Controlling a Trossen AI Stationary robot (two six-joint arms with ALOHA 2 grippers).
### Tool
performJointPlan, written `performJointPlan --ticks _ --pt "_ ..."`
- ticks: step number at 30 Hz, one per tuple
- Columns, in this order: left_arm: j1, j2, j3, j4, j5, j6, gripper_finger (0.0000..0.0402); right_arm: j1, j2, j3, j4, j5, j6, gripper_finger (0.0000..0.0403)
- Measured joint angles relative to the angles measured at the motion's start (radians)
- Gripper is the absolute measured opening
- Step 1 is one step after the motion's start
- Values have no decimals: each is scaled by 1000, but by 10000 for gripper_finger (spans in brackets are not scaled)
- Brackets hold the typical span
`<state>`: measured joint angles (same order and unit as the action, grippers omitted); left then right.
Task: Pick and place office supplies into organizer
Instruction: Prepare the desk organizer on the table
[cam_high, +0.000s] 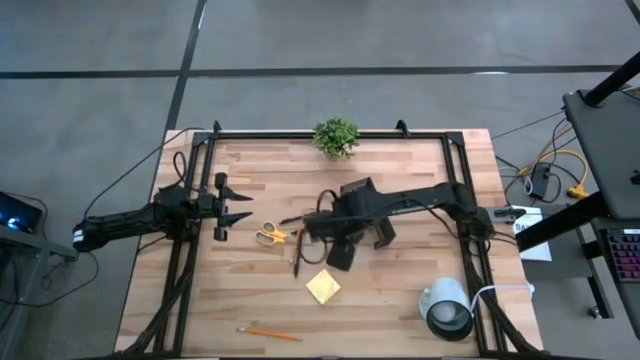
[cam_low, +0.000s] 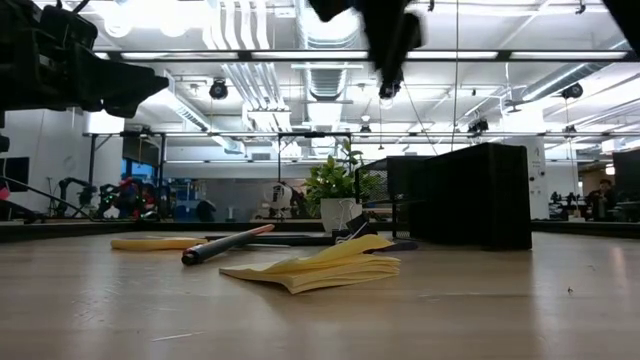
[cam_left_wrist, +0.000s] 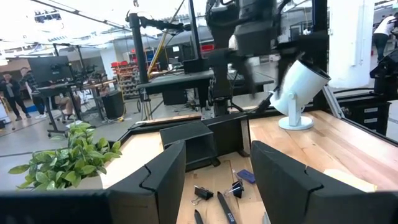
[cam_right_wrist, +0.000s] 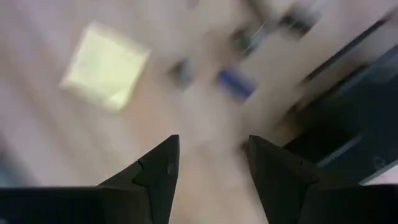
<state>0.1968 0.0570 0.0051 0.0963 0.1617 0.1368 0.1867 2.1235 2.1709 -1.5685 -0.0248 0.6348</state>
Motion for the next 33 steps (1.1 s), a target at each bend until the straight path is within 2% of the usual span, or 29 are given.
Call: performJointPlan --ticks 2,7,11,18,21,25,33 --pt "0 0 0 0 0 0 167 16 -42 -62 0 -27 105 177" --pt "0 0 0 0 0 0 167 61 -166 -281 -3 25 430 177" --pt "0 0 0 0 0 0 167 85 -236 -425 -7 25 659 177" --pt "0 0 0 0 0 0 167 127 -232 -471 45 32 845 177" --pt "0 1 0 -1 0 0 167 133 -231 -427 169 32 852 178" --pt "0 1 0 0 0 0 167 91 -219 -378 359 73 773 174" --pt "0 1 0 0 0 0 167 -27 -47 -298 346 141 569 143"
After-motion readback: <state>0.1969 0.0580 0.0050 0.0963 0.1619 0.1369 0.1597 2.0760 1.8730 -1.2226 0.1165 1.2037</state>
